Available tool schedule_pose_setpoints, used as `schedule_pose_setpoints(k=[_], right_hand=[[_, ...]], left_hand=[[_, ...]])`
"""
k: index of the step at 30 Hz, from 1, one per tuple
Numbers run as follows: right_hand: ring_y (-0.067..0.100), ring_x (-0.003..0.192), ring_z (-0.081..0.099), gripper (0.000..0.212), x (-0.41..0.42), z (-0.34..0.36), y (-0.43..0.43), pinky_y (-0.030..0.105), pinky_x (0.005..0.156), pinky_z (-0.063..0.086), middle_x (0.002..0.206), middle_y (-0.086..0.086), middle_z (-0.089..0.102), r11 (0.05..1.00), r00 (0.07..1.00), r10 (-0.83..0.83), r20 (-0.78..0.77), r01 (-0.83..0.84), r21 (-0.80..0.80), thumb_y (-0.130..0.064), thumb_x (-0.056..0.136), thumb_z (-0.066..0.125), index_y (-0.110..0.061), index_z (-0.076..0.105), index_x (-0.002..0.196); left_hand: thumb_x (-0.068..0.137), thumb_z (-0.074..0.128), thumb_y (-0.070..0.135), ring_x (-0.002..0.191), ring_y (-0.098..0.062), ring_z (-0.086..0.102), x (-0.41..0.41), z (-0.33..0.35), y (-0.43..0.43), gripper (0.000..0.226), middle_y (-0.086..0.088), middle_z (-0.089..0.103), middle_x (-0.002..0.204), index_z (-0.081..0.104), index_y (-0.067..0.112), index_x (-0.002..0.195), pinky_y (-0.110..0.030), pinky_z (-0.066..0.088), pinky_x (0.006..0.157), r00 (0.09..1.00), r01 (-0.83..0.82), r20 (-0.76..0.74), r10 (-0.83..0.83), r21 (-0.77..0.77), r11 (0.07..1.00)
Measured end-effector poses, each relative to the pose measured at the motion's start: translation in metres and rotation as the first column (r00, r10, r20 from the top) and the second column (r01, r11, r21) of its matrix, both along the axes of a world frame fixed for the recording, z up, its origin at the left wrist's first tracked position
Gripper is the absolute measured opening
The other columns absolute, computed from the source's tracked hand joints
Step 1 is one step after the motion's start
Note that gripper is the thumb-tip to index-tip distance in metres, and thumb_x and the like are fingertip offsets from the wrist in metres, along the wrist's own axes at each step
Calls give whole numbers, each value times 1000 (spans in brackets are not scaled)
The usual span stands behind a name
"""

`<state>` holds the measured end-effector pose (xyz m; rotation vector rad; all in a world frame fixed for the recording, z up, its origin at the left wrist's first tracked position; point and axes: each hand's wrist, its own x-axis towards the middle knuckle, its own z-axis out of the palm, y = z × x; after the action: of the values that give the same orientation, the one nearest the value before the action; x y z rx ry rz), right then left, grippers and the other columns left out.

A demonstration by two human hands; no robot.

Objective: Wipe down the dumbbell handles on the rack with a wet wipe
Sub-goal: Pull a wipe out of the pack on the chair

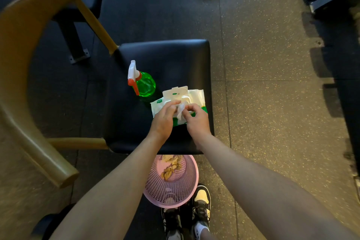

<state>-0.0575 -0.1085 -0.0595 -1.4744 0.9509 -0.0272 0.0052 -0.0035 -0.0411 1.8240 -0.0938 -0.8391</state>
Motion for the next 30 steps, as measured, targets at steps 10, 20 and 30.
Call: schedule_pose_setpoints(k=[10,20,30], right_hand=[[15,99,68,12,4,9,-2,41,88,60,107,-1,69,976,987,-162,-21,163,144,-21,103,54,-23,65,106],[10,96,67,16,3,15,-8,33,84,60,106,-5,68,990,995,-92,24,89,105,-30,102,56,-22,67,111],[14,117,54,31,-7,9,-6,35,100,53,134,1,56,995,986,77,-151,-84,-44,-18,99,60,-21,66,130]], left_hand=[[104,51,22,117,-11,57,-1,-22,-2,30,0,59,131,58,27,133,-23,49,94,968,40,234,-88,200,979],[106,50,25,117,-15,49,1,-22,3,30,-8,43,137,63,16,131,-26,39,105,972,111,158,-172,335,936],[107,42,12,140,-16,24,4,-19,1,42,2,43,156,50,15,148,-24,16,117,927,212,205,-313,400,892]])
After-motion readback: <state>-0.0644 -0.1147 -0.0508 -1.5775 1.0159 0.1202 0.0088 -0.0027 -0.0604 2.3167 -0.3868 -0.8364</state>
